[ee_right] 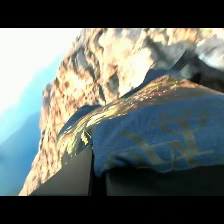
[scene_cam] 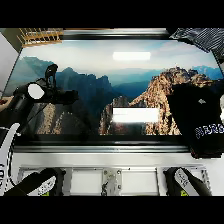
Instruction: Fold the clothes and pants, and hang the long-sleeved shirts on hangers.
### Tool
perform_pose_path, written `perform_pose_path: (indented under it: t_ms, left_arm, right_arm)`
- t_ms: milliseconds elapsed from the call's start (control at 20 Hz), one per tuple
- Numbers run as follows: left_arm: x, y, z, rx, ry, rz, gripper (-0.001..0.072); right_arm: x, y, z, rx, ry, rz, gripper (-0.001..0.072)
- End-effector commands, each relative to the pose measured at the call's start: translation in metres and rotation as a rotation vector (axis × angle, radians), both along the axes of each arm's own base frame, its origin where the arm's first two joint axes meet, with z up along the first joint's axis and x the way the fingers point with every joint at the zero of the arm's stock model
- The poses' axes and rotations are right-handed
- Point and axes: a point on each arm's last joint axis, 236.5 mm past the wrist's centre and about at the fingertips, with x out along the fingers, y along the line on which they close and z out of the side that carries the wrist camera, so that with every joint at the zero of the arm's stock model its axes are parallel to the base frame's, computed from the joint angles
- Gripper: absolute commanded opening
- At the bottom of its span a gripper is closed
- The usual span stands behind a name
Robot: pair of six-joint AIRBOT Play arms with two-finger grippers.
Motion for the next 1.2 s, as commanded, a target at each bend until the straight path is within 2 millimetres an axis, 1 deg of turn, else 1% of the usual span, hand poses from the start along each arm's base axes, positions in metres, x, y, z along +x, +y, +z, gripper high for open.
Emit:
perform_pose_path:
  t_ms: [0, 50, 150, 250, 400, 600, 700, 800, 1000, 1050, 1100, 1150]
  left_arm:
    - [0.001, 0.000, 0.001, 0.000, -0.006, 0.003, 0.0006]
    - [0.001, 0.000, 0.001, 0.000, -0.007, 0.003, 0.0006]
    - [0.001, 0.000, 0.001, 0.000, -0.006, 0.002, 0.0006]
    - [0.001, 0.000, 0.001, 0.000, -0.006, 0.002, 0.0006]
    - [0.001, 0.000, 0.001, 0.001, -0.006, 0.002, 0.0006]
    - [0.001, 0.000, 0.000, 0.002, -0.006, -0.001, 0.0006]
    - [0.001, 0.000, 0.001, 0.002, -0.007, -0.001, 0.0006]
    - [0.001, 0.000, 0.000, 0.002, -0.006, -0.001, 0.0005]
    - [0.001, 0.000, 0.000, 0.002, -0.005, -0.001, 0.0006]
    - [0.001, 0.000, 0.000, 0.002, -0.005, -0.001, 0.0006]
    - [0.001, 0.000, 0.000, 0.002, -0.005, -0.001, 0.0006]
    - [0.001, 0.000, 0.000, 0.002, -0.005, -0.001, 0.0006]
  right_arm:
    - [-0.027, -0.017, 0.019, -0.083, 0.009, -0.097, 0.0013]
    - [-0.041, -0.021, 0.016, -0.108, 0.056, -0.125, 0.0013]
    - [-0.070, -0.025, 0.000, -0.140, 0.181, -0.150, 0.0013]
    - [-0.094, -0.024, -0.028, -0.130, 0.307, -0.157, 0.0013]
    - [-0.127, -0.014, -0.075, -0.058, 0.466, -0.187, 0.0013]
    - [-0.169, -0.013, -0.122, -0.050, 0.621, -0.235, 0.0013]
    - [-0.180, -0.008, -0.139, -0.034, 0.671, -0.230, 0.0014]
    - [-0.186, -0.003, -0.150, -0.018, 0.700, -0.223, 0.0018]
    - [-0.198, -0.004, -0.154, -0.022, 0.754, -0.227, 0.0026]
    - [-0.201, -0.004, -0.155, -0.026, 0.767, -0.230, 0.0046]
    - [-0.203, -0.004, -0.155, -0.023, 0.777, -0.230, 0.0237]
    - [-0.206, -0.001, -0.156, -0.014, 0.791, -0.228, 0.0539]
